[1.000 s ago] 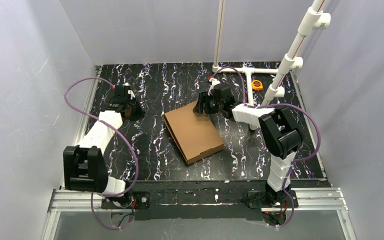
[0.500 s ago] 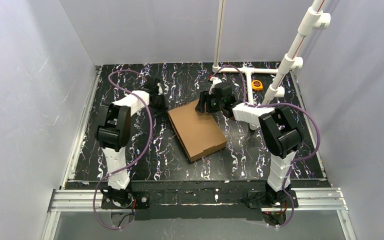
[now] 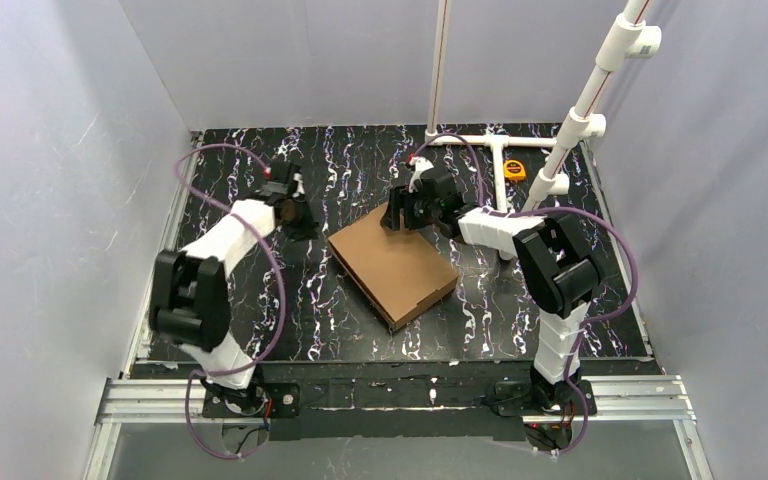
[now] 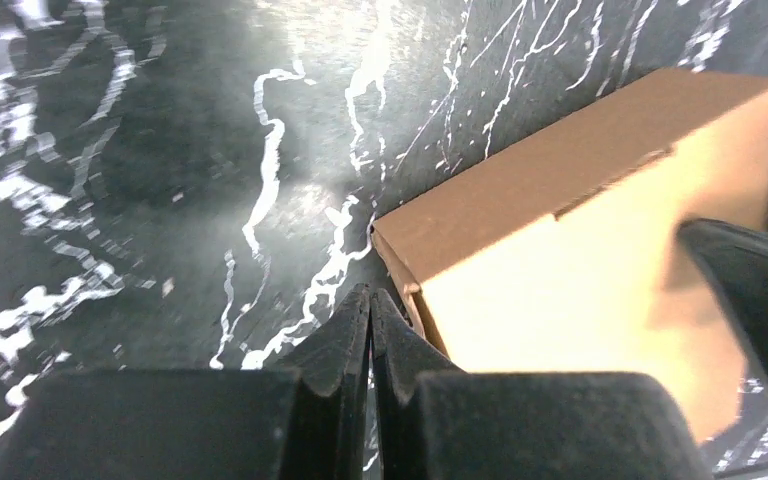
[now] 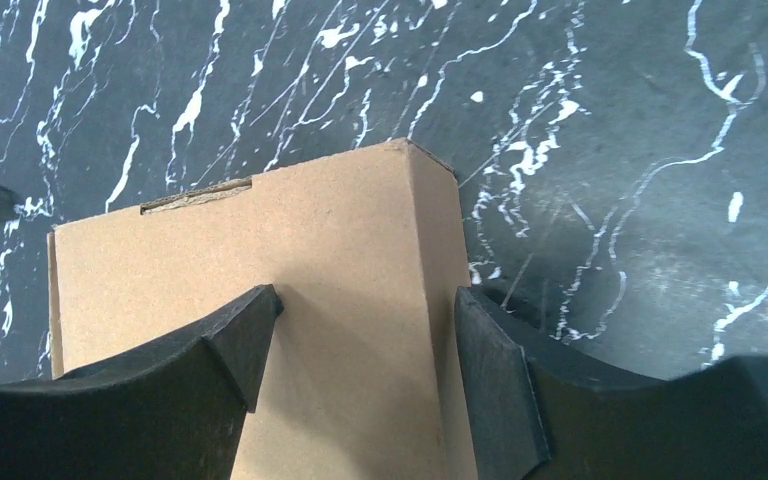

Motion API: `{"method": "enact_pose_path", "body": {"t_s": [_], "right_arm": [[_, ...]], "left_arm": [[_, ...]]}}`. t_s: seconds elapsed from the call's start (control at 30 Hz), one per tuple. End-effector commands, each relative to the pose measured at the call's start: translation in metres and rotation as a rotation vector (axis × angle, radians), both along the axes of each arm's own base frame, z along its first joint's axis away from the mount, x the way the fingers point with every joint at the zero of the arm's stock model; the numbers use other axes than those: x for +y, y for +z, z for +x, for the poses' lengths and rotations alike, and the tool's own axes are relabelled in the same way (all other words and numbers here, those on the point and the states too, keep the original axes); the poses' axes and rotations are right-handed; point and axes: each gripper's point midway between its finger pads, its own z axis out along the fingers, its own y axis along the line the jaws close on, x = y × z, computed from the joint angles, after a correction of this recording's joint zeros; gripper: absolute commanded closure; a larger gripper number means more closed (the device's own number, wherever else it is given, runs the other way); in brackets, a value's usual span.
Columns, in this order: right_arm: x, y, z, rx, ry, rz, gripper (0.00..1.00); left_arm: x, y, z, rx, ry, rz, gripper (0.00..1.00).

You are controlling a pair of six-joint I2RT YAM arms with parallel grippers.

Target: Fold the paper box

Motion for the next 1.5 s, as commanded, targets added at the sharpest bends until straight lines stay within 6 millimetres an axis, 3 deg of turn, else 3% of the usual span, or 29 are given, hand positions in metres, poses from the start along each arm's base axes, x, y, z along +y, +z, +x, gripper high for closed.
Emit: {"method": "enact_pose_path", "body": {"t_s": [0.0,0.2,0.33,0.6,0.67,0.77,0.83,0.97,1.1,1.2,1.3,1.47], "right_arm": [[0.004,-0.01,-0.01,0.038,0.04,-0.033,0.26],[0.004,-0.01,-0.011,0.039,0.047,-0.033,0.26],[0.005,-0.01,-0.013,0.042,0.059,-0.03,0.26],[0.009,-0.009,-0.019,0.043,0.088,-0.029,0.26],[0.008,-0.003,-0.017,0.021,0.09,-0.034,0.25],[0.006,0.013,-0.014,-0.038,0.111,-0.052,0.23],[0.004,0.025,-0.011,-0.082,0.124,-0.071,0.21],[-0.002,0.055,-0.004,-0.185,0.132,-0.106,0.16],[-0.008,0.082,-0.005,-0.275,0.156,-0.13,0.03],[-0.011,0.098,-0.014,-0.334,0.217,-0.144,0.01],[-0.017,0.107,-0.032,-0.402,0.312,-0.162,0.02],[-0.036,0.112,-0.081,-0.536,0.571,-0.132,0.02]], "left_arm": [[0.013,0.032,-0.018,-0.099,0.055,-0.097,0.98],[-0.011,0.012,-0.056,-0.049,0.078,-0.289,1.0],[-0.033,0.0,-0.068,-0.02,0.063,-0.344,1.0],[-0.092,-0.008,-0.029,0.027,-0.001,-0.455,1.0],[-0.09,-0.006,-0.03,0.026,-0.003,-0.441,1.0],[-0.066,0.001,-0.046,-0.015,0.009,-0.339,1.0],[-0.045,0.006,-0.061,-0.051,0.018,-0.275,0.93],[-0.022,0.02,-0.094,-0.132,0.023,-0.267,0.66],[-0.027,0.026,-0.123,-0.206,0.024,-0.412,0.4],[-0.041,0.033,-0.134,-0.255,0.02,-0.571,0.24],[-0.053,0.039,-0.141,-0.276,-0.003,-0.679,0.18],[-0.061,0.046,-0.14,-0.306,-0.018,-0.728,0.14]]}}
